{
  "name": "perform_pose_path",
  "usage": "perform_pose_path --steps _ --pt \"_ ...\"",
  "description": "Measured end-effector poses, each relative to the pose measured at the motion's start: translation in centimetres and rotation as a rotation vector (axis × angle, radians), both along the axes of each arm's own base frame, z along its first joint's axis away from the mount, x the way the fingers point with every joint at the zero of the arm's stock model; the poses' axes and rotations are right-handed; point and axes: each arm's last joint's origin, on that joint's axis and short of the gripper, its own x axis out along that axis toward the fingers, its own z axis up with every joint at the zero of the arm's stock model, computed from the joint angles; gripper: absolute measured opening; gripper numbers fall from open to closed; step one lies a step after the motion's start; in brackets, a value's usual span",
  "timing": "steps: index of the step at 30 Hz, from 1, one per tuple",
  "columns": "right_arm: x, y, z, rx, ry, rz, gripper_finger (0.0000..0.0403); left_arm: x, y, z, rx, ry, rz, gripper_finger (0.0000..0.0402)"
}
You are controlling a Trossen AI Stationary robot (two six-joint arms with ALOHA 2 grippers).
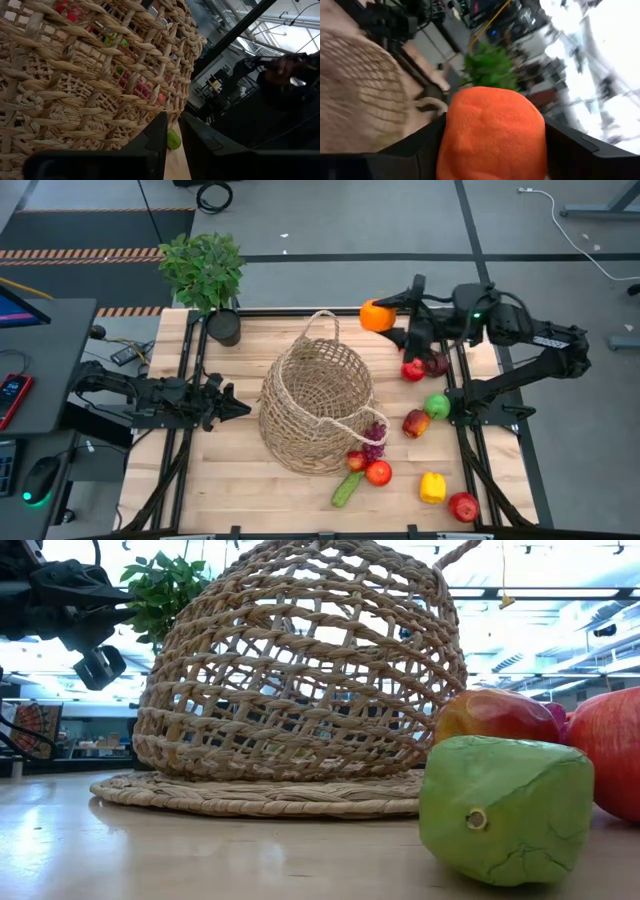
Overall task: Build produce basket
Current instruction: Put the orange into the brown basket
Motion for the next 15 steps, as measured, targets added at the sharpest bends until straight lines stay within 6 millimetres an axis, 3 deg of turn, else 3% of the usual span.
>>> perform_pose_path --steps 15 --pt "6.1 -0.1 -4.6 0.58 0.126 -0.026 0.0278 0.0 0.0 0.0 0.0 0.0 0.0 0.0062"
